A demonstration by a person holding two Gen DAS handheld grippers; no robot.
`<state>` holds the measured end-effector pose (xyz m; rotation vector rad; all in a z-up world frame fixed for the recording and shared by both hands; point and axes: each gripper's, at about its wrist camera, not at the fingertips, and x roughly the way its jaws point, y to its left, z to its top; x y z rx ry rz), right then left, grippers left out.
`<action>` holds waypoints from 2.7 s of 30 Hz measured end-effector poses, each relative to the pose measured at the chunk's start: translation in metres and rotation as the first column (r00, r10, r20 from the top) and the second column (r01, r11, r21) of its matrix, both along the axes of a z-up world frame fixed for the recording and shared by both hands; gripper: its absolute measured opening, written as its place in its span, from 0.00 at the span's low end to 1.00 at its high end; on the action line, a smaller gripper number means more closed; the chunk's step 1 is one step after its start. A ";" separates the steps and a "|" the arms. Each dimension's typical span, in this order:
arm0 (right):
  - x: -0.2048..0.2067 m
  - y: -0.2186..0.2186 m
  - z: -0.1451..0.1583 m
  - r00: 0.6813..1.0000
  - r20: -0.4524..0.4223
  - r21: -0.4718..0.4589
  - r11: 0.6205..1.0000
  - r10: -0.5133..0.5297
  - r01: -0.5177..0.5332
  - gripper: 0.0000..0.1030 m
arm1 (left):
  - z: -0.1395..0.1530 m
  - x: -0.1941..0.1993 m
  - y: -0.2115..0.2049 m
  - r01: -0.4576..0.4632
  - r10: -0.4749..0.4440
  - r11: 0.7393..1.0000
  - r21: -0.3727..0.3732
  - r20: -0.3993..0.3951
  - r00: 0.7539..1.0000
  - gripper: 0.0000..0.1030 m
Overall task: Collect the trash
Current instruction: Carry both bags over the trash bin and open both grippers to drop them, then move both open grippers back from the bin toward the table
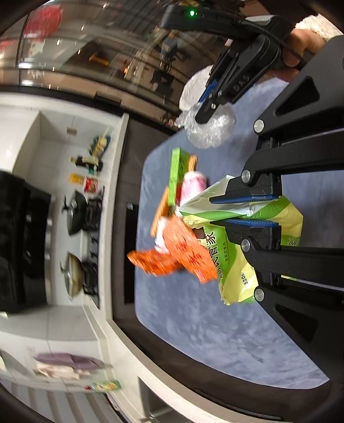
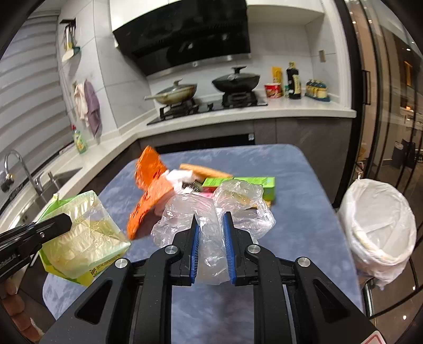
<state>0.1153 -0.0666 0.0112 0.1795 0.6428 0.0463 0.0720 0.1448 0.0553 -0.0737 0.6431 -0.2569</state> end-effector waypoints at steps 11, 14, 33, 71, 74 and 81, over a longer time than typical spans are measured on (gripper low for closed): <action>-0.036 -0.058 0.030 0.986 0.087 -0.024 0.989 -0.142 0.145 0.16 | 0.029 0.001 -0.086 0.208 -0.208 0.978 0.006 0.085 0.974 0.09; -0.046 -0.087 0.035 0.971 0.105 -0.029 0.976 -0.214 0.218 0.16 | 0.037 0.005 -0.113 0.270 -0.269 0.963 0.003 0.102 0.958 0.09; -0.074 -0.242 0.026 0.842 0.121 -0.058 0.843 -0.526 0.535 0.16 | 0.034 0.053 -0.306 0.578 -0.573 0.815 -0.024 0.113 0.812 0.10; -0.011 -0.319 -0.026 0.785 -0.031 -0.076 0.785 -0.618 0.615 0.20 | -0.062 0.177 -0.376 0.568 -0.597 0.797 -0.206 -0.121 0.793 0.47; -0.005 -0.319 -0.028 0.789 -0.034 -0.076 0.789 -0.614 0.610 0.22 | -0.062 0.177 -0.375 0.564 -0.591 0.801 -0.201 -0.121 0.797 0.51; 0.000 -0.317 -0.027 0.800 -0.023 -0.086 0.798 -0.600 0.596 0.42 | -0.057 0.177 -0.362 0.538 -0.567 0.816 -0.208 -0.111 0.816 0.58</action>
